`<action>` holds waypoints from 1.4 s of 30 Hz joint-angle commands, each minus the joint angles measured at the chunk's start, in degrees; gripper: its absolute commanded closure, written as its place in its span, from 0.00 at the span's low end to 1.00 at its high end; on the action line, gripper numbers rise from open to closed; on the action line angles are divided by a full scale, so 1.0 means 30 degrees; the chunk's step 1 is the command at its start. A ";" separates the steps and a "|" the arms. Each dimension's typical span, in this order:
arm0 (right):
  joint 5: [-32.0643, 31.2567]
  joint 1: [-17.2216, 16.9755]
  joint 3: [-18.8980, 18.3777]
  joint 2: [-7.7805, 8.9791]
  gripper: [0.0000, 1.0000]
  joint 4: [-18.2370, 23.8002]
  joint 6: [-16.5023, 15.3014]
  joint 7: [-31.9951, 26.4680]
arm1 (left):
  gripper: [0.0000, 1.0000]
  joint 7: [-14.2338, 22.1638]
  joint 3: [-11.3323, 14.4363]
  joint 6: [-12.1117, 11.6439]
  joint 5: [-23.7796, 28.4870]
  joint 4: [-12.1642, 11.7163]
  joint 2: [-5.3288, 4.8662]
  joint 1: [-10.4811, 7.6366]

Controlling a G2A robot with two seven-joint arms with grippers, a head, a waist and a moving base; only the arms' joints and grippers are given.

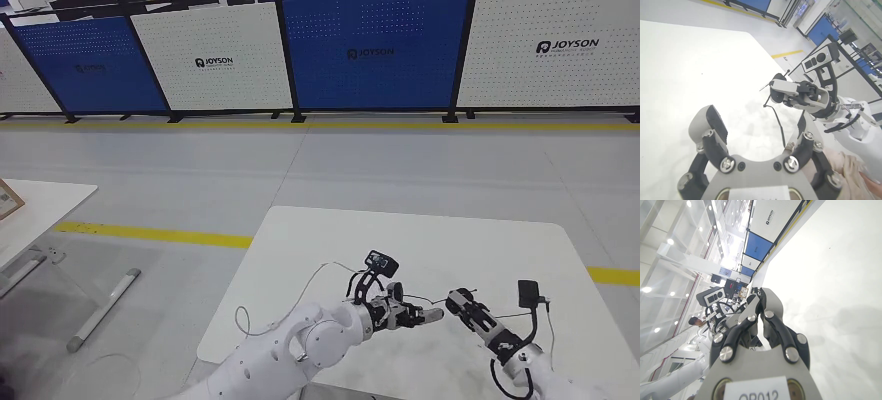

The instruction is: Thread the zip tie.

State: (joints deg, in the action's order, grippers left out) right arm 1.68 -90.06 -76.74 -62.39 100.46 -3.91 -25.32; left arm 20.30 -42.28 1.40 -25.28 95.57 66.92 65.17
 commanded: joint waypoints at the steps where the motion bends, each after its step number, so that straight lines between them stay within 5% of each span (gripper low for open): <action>1: -0.0065 -0.0011 0.0072 -0.0030 1.00 -0.0052 -0.0006 0.0259 | 0.00 -0.0152 -0.0018 0.0015 0.0014 -0.0028 0.0007 0.0054; 6: -0.0350 0.0119 0.0349 -0.0095 1.00 -0.0242 -0.0007 0.0400 | 0.00 -0.1036 -0.0022 0.1246 -0.0470 -0.0266 0.0142 0.0137; 13: -0.0434 0.0079 0.0290 -0.0118 1.00 -0.0213 -0.0014 0.0280 | 0.00 -0.0735 0.0264 0.1681 -0.0423 -0.0429 0.0356 0.0000; 27: -0.0500 0.0078 0.0263 -0.0117 1.00 -0.0181 0.0049 0.0271 | 0.00 -0.1062 0.0065 0.1062 -0.0063 -0.0305 0.0416 0.0331; 28: -0.0500 0.0078 0.0263 -0.0117 1.00 -0.0181 0.0049 0.0271 | 0.20 -0.1078 0.0013 0.1059 -0.0033 -0.0309 0.0422 0.0364; 29: -0.0500 0.0078 0.0263 -0.0117 1.00 -0.0181 0.0049 0.0271 | 0.54 -0.1035 -0.0007 0.1066 -0.0011 -0.0310 0.0428 0.0387; 30: -0.0500 0.0078 0.0263 -0.0117 1.00 -0.0181 0.0049 0.0271 | 0.62 -0.0993 -0.0041 0.1115 0.0071 -0.0324 0.0436 0.0414; 35: -0.0500 0.0078 0.0263 -0.0117 1.00 -0.0181 0.0049 0.0271 | 0.85 -0.0243 0.0007 0.1068 0.0310 -0.0392 0.0502 0.0337; 42: -0.0500 0.0078 0.0263 -0.0117 1.00 -0.0181 0.0049 0.0271 | 0.94 0.0478 -0.0149 -0.0079 0.1676 -0.0528 0.0585 0.0288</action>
State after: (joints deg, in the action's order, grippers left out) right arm 0.19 -89.83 -75.95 -62.75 99.91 -3.76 -24.50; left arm 21.52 -42.69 1.48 -20.60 94.03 68.65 66.03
